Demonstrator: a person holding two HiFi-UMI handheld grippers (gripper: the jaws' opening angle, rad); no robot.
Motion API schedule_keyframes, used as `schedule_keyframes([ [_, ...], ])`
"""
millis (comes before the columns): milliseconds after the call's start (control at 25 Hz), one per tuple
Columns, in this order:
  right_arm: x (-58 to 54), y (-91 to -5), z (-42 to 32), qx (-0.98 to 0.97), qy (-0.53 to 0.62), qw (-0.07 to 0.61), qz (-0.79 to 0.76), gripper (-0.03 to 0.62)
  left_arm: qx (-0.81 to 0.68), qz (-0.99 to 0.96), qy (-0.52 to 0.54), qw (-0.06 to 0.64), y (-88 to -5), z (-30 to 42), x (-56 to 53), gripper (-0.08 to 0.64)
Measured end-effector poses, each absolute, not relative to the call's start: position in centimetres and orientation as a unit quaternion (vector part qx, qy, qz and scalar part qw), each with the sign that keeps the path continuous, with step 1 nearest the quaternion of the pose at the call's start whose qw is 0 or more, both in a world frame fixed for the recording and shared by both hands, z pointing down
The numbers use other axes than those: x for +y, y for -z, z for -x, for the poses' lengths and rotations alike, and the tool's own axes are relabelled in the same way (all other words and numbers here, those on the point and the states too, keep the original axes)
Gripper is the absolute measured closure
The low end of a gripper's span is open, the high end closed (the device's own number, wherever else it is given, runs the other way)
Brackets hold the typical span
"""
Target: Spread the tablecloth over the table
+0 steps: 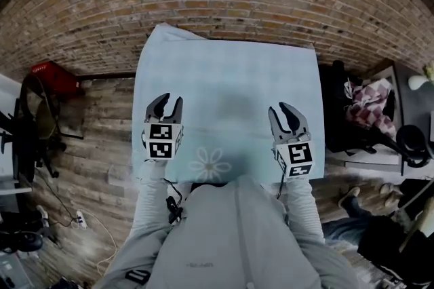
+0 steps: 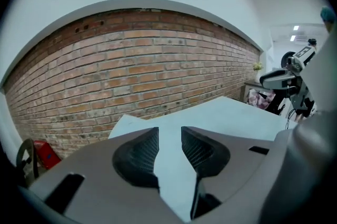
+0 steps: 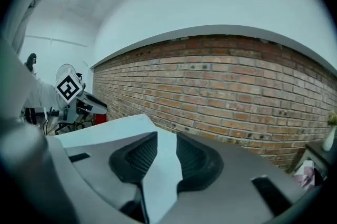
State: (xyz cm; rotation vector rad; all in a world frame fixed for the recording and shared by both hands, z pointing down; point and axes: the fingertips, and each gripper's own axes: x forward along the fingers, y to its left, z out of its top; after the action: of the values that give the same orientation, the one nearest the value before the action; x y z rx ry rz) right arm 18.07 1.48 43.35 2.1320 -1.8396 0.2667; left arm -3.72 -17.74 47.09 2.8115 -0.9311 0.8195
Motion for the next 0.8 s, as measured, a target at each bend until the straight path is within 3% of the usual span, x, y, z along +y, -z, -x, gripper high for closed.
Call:
schedule_keyframes([
  [320,6.7,-41.0,-23.2,-0.592,-0.089,0.136,-0.789,0.508,-0.228,-0.946,-0.230,0.024,-44.2,-2.4,-13.1,0.429],
  [800,11.0,-39.2,-24.1,-0.575,-0.085,0.058,-0.812,0.543,-0.167,-0.967,-0.167,0.095,-42.2,-5.2,-8.0,0.498],
])
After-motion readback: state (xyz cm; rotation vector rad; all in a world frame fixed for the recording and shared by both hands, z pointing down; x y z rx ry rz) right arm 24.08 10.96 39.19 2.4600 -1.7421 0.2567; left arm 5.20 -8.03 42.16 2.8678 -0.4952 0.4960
